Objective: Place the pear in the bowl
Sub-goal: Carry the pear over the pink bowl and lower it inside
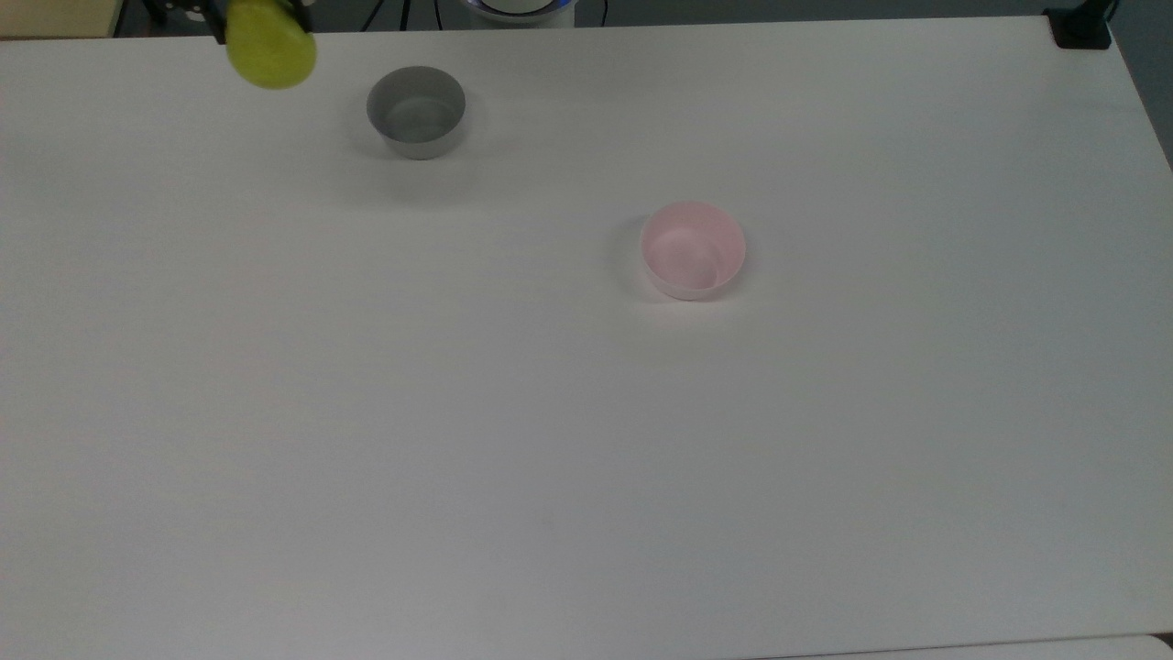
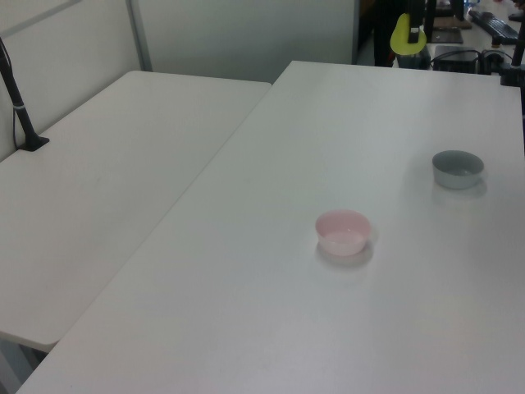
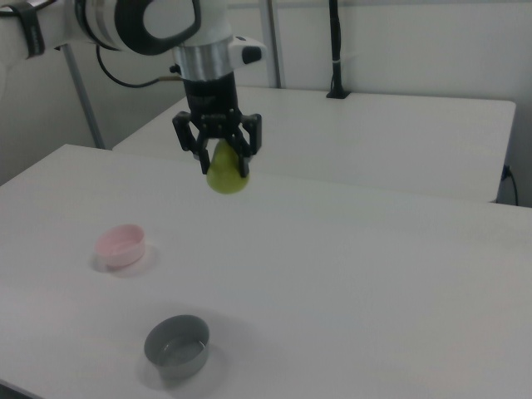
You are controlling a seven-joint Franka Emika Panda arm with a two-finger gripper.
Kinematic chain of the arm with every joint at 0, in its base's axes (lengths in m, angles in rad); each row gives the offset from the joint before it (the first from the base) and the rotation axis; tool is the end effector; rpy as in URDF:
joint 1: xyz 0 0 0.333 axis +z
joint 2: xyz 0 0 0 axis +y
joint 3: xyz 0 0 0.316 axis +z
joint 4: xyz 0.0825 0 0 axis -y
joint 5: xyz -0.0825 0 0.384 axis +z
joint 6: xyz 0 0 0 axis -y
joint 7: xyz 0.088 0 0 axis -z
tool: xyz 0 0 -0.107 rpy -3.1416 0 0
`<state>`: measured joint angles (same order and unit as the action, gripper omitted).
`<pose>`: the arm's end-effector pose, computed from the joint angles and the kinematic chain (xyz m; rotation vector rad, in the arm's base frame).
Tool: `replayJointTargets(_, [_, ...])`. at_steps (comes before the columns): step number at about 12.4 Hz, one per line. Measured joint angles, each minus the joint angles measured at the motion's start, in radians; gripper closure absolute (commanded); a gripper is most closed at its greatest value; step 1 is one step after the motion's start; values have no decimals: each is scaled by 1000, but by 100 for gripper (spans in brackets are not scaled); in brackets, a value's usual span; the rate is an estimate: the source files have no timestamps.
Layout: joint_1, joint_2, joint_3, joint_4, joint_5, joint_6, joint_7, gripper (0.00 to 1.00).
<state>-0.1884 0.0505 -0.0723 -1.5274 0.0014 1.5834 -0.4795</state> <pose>0.5525 -0.1461 0.6178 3.1187 0.3427 0.0070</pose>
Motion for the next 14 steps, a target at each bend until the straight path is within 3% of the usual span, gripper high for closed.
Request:
replayJointTargets(4, [133, -22, 11, -16, 72, -1, 135, 86])
replayJointTargets(7, [235, -63, 13, -116, 98, 53, 182, 86])
replayJointTargets(12, [405, -58, 16, -364, 100, 377, 302, 86])
replayJointTargets(14, [435, -23, 39, -419, 100, 487, 325, 86])
